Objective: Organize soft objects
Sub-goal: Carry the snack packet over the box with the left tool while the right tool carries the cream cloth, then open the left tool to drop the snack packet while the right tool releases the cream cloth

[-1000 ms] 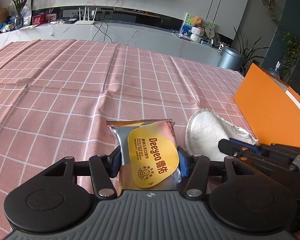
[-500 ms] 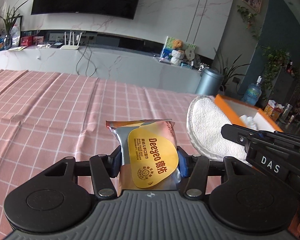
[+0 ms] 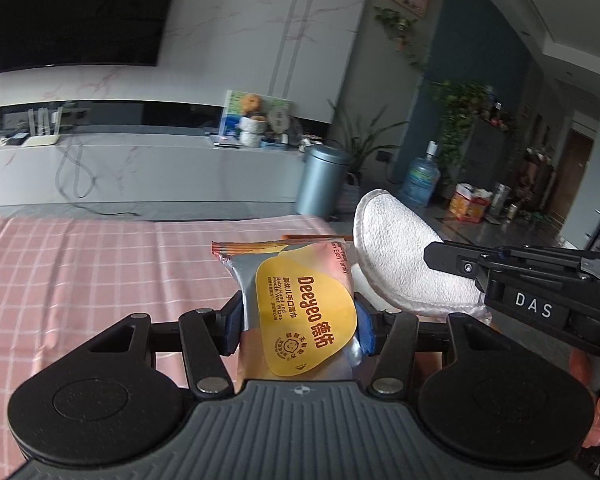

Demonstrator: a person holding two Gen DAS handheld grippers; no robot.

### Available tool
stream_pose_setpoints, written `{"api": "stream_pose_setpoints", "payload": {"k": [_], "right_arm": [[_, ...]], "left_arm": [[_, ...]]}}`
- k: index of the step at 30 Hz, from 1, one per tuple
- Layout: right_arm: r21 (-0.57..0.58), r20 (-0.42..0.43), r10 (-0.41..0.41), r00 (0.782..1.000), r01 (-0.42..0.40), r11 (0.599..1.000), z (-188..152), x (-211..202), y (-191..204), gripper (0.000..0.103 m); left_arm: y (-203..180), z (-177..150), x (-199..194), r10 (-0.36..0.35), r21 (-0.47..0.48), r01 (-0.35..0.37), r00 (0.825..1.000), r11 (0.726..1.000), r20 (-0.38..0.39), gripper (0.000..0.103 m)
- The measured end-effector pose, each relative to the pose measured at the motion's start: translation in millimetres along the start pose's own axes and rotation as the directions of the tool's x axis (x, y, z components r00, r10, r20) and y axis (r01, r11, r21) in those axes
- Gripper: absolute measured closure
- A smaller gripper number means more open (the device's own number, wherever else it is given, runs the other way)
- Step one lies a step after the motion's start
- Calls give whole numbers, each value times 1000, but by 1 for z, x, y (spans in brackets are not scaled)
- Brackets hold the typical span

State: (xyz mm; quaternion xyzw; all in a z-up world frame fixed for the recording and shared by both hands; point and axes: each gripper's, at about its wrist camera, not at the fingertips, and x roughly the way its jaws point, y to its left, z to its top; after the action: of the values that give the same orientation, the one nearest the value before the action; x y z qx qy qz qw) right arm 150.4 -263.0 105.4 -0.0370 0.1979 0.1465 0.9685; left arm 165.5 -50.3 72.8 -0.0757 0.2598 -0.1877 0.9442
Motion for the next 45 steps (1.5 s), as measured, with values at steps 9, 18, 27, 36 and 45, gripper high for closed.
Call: {"api": "stream_pose_setpoints", "payload": {"k": [9,18,27,36,45], "right_arm": [[-17,-96,-61,994,59,998,-1,13,-78,100],[-38,-217,-35,976,27,999,-27,57,-127,99],[-67,-320,-19,947,-3,998,-46,95,-134,99],[-54,-376,-7,927,-15,998,-58,107,-137,98],[-79,-367,-41,929,12,997,-54,105,-133,75]], "left_arm": [[-54,18,74,-74,116,87,990,989,-116,42],[-72,-1,135,-17,231,79,966,970,-259,42],[-93,-18,150,36,378,94,946,921,-323,41],[-96,-29,164,45,401,127,919,907,-391,39],[-86,-32,159,23,351,132,914,927,-405,30]]}}
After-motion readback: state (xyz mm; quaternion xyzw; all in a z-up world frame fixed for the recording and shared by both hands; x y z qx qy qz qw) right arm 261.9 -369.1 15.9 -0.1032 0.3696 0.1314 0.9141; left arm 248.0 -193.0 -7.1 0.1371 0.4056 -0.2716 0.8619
